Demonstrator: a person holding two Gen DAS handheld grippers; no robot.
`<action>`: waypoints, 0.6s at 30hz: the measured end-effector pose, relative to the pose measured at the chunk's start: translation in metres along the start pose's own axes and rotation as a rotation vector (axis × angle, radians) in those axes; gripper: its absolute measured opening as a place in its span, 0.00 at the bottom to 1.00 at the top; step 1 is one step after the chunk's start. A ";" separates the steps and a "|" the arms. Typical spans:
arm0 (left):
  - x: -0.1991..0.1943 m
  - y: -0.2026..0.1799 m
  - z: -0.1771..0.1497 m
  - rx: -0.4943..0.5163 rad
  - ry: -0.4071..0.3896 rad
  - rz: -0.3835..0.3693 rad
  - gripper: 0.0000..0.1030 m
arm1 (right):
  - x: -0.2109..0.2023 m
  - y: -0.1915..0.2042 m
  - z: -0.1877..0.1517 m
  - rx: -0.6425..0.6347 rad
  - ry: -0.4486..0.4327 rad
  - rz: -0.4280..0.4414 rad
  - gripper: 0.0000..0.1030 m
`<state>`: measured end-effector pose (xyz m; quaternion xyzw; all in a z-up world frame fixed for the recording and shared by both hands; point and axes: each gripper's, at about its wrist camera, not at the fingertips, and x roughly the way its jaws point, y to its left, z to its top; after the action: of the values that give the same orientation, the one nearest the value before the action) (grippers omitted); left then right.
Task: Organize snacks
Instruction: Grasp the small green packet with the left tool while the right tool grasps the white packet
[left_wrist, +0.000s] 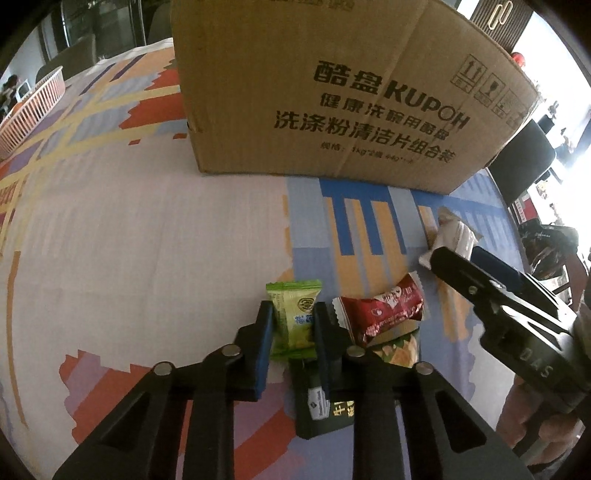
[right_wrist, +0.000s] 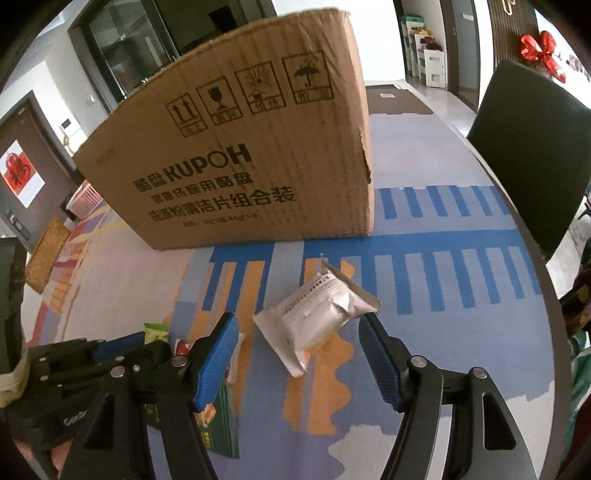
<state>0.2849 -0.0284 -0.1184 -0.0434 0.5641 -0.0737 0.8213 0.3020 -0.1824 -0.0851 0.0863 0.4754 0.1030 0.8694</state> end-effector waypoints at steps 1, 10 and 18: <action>0.000 0.001 0.001 -0.002 -0.002 -0.005 0.20 | 0.003 0.000 0.001 -0.003 0.003 -0.001 0.66; 0.003 0.001 0.010 0.014 -0.025 -0.018 0.20 | 0.014 0.007 0.007 -0.043 0.013 -0.070 0.49; -0.001 -0.001 0.015 0.028 -0.044 -0.034 0.19 | 0.019 0.016 0.005 -0.071 0.024 -0.098 0.31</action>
<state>0.2987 -0.0297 -0.1122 -0.0430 0.5441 -0.0944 0.8326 0.3149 -0.1622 -0.0932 0.0307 0.4855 0.0779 0.8702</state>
